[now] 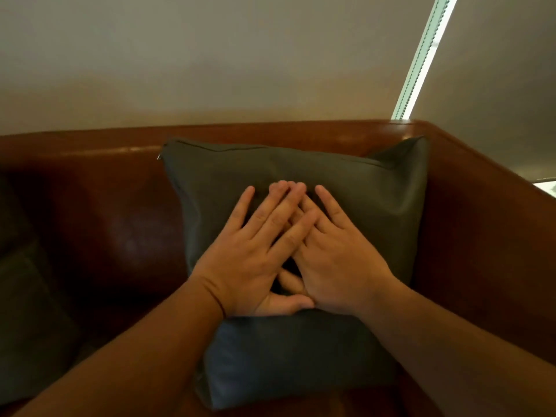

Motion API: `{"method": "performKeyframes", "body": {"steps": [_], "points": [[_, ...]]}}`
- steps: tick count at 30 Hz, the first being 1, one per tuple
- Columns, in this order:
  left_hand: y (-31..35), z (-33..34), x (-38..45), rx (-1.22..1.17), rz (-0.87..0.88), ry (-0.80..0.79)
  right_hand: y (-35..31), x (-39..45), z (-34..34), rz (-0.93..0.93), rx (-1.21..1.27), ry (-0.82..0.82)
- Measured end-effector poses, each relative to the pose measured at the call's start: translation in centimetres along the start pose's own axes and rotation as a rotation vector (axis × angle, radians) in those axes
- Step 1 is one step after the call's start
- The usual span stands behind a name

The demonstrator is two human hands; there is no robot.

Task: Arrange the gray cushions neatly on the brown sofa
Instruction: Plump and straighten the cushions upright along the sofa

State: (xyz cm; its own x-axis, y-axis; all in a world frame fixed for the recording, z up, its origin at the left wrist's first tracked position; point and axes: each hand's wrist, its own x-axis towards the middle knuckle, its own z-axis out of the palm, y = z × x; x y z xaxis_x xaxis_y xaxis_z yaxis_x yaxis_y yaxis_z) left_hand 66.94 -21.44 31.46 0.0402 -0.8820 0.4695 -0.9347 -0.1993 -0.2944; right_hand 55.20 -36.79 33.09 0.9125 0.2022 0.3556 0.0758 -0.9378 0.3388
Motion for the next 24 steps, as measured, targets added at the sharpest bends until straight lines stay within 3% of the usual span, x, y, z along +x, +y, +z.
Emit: {"method": "performKeyframes", "body": {"steps": [6, 13, 20, 24], "points": [[-0.8, 1.6, 0.8, 0.021, -0.064, 0.029, 1.7, 0.8, 1.5, -0.015, 0.032, 0.055], [-1.5, 1.4, 0.4, 0.028, -0.165, -0.052, 3.6, 0.3, 1.2, 0.046, 0.056, 0.019], [-5.6, -0.6, -1.2, 0.171, -0.052, -0.163, 8.1, -2.1, 0.7, 0.452, 0.162, -0.259], [-9.3, -3.1, -5.8, 0.324, -0.187, -0.276, 10.9, -4.9, -0.7, 0.711, 0.216, -0.371]]}}
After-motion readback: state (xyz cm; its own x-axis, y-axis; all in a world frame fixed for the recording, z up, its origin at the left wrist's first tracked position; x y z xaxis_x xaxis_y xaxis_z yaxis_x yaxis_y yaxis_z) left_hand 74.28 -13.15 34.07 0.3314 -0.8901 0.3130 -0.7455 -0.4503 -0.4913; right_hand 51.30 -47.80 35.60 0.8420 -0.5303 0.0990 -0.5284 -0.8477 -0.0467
